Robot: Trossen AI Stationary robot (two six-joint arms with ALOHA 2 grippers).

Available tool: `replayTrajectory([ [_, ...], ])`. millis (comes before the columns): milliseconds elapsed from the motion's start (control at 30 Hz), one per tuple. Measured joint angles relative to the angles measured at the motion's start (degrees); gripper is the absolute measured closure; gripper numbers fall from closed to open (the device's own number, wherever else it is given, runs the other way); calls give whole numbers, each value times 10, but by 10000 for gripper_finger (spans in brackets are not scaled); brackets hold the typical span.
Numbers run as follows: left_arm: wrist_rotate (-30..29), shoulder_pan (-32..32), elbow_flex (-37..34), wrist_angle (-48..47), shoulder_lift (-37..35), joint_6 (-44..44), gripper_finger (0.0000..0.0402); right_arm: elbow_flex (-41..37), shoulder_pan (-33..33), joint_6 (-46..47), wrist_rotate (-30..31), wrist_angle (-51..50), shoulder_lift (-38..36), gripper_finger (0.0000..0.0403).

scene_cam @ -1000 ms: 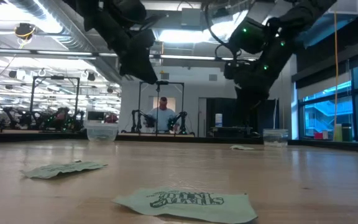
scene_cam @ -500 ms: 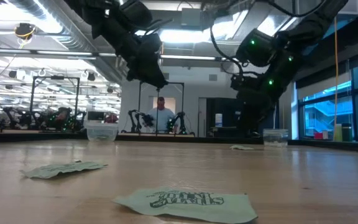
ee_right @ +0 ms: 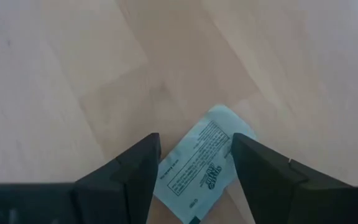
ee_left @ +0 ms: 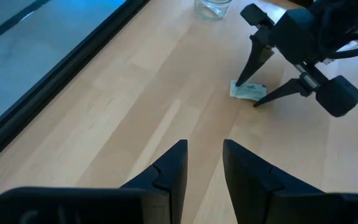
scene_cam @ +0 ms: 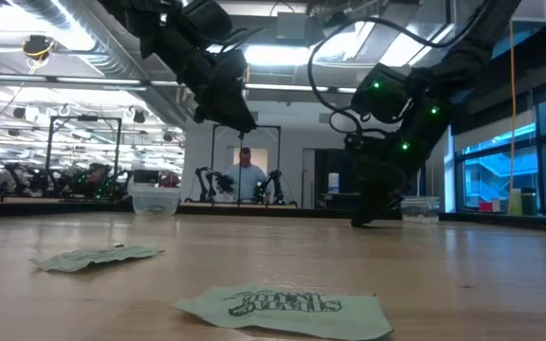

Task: Pick and place Stevia / Truvia into bins
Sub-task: Put the green stevia packet into the transparent container

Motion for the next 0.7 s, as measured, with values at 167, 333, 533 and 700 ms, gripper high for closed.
replayTrajectory([
  [167, 0, 0, 0, 0, 0, 0, 304, 0, 0, 9, -2, -8, 0, 212],
  [333, -1, 0, 0, 0, 0, 1, 304, 0, 0, 9, -5, -9, -1, 261],
  [533, -1, 0, 0, 0, 0, 2, 304, 1, 0, -10, -10, -14, -10, 301],
  [700, -2, 0, 0, 0, 0, 2, 304, 22, 0, -34, -14, -28, -11, 315],
])
